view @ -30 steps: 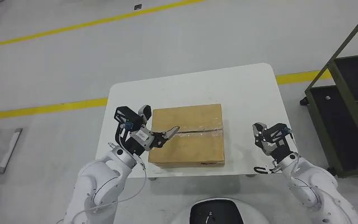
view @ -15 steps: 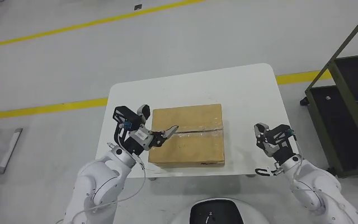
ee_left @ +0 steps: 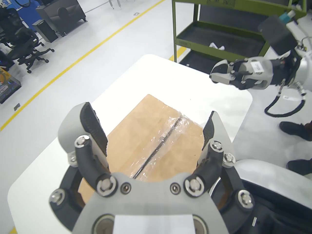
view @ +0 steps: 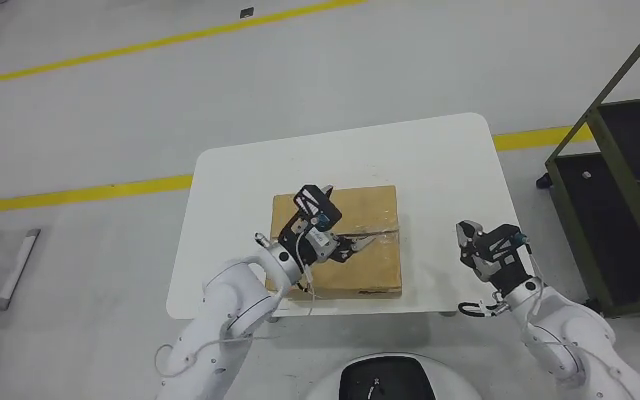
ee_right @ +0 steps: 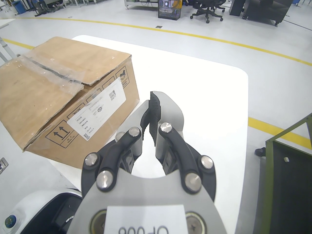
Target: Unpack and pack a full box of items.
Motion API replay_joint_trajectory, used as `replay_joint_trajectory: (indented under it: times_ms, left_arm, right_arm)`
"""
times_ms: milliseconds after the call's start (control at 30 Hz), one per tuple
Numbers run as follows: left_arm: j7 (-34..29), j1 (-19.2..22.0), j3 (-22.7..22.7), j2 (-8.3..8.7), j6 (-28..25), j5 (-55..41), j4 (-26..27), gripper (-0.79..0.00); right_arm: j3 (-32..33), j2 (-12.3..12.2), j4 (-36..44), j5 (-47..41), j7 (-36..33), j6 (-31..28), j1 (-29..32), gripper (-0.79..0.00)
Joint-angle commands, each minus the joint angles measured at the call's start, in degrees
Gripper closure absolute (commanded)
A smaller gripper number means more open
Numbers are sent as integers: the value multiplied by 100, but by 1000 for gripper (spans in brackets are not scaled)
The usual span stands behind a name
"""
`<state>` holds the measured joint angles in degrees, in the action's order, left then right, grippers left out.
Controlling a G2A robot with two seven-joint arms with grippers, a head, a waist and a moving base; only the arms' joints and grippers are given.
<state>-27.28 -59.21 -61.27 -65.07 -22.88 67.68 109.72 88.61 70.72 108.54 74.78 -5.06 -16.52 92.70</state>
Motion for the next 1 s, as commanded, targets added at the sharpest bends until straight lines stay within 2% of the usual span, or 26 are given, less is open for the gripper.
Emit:
replay_joint_trajectory:
  times_ms: [0, 467, 600, 667, 767, 867, 967]
  left_arm:
    - [29, 34, 113, -13, -18, 95, -80, -785]
    - [91, 11, 139, -7, -102, 290, -65, -785]
    - [372, 196, 462, -11, -397, 1531, -345, -785]
    - [489, 330, 678, -50, -299, 1976, -577, -785]
    - [248, 527, 961, -142, -106, 2157, -940, -785]
    - [-46, 771, 1264, -206, -223, 2670, -1050, -785]
    - [-136, 817, 1395, -265, -247, 2596, -1102, -785]
  right_arm:
    - [26, -6, 17, 1, 15, -10, 43, 0]
    - [-147, -1, 83, -15, 172, 108, 188, 0]
    - [-200, -1, 73, 4, 171, 127, 180, 0]
    - [-198, -6, 78, 40, 159, 125, 175, 0]
    - [-167, -11, 89, 16, 155, 123, 185, 0]
    - [-129, -17, 92, -2, 150, 128, 203, 0]
    - [-118, -20, 88, -37, 153, 146, 215, 0]
